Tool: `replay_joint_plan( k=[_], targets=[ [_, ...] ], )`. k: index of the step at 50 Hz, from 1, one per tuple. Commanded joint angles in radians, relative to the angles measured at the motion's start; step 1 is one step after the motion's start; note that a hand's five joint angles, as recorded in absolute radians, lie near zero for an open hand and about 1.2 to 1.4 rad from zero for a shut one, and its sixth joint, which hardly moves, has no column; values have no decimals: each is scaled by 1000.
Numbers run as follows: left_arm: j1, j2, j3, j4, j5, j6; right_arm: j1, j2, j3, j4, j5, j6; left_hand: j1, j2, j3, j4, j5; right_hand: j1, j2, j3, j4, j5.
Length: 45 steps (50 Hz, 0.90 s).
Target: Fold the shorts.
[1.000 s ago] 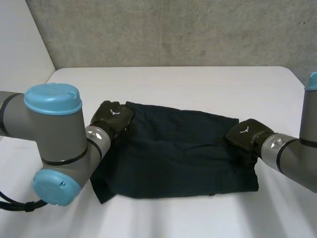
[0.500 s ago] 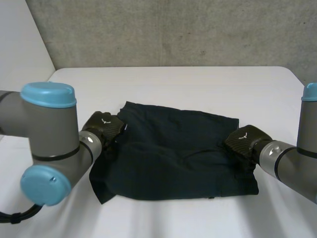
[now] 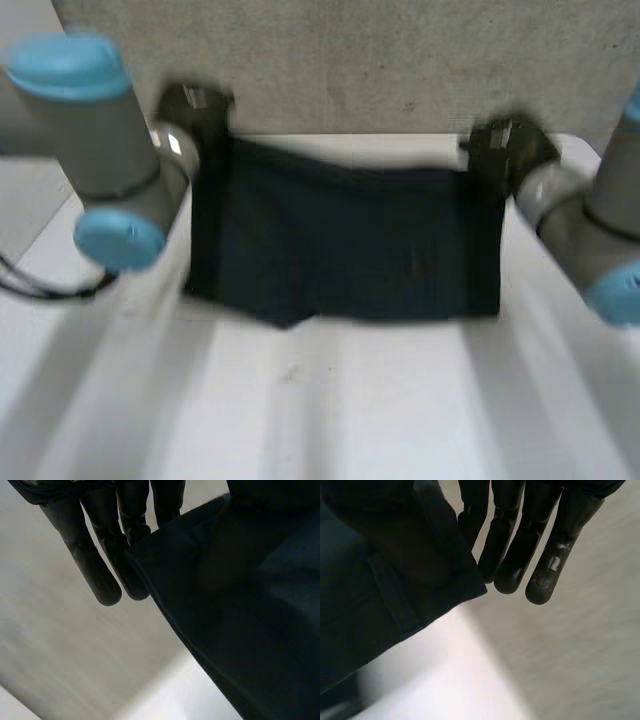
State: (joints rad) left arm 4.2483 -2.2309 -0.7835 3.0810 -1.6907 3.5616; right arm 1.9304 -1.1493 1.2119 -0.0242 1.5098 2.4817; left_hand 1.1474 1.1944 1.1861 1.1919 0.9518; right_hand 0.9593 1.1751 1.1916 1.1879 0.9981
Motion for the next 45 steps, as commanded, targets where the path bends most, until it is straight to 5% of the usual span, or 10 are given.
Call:
replay_joint_plan(
  k=[1, 4, 8, 20, 30, 36, 45],
  targets=[
    [21, 33, 291, 272, -84, 5, 32, 5, -268, -397, 75, 85, 249, 202, 210, 204, 270, 437, 221, 205, 208, 224],
    [18, 123, 268, 387, -106, 3, 32, -21, -272, -566, 84, 124, 249, 202, 210, 204, 270, 437, 221, 205, 208, 224],
    [21, 226, 132, 455, -101, -9, 36, -41, -255, -591, 79, 135, 249, 202, 210, 204, 270, 437, 221, 205, 208, 224],
    [32, 326, -457, 473, -80, -64, 50, -4, -77, -487, 9, 138, 249, 202, 210, 204, 270, 437, 221, 205, 208, 224],
    [36, 190, -796, 568, -14, -49, 84, 210, 80, -260, -30, 100, 249, 202, 210, 204, 270, 437, 221, 205, 208, 224],
    [36, 162, -856, 529, -17, -18, 94, 263, 97, -123, -22, 37, 249, 202, 210, 204, 270, 437, 221, 205, 208, 224],
    [61, 364, -985, 302, -7, 28, 93, 83, 187, 108, -37, 17, 249, 202, 210, 204, 270, 437, 221, 205, 208, 224]
  ],
)
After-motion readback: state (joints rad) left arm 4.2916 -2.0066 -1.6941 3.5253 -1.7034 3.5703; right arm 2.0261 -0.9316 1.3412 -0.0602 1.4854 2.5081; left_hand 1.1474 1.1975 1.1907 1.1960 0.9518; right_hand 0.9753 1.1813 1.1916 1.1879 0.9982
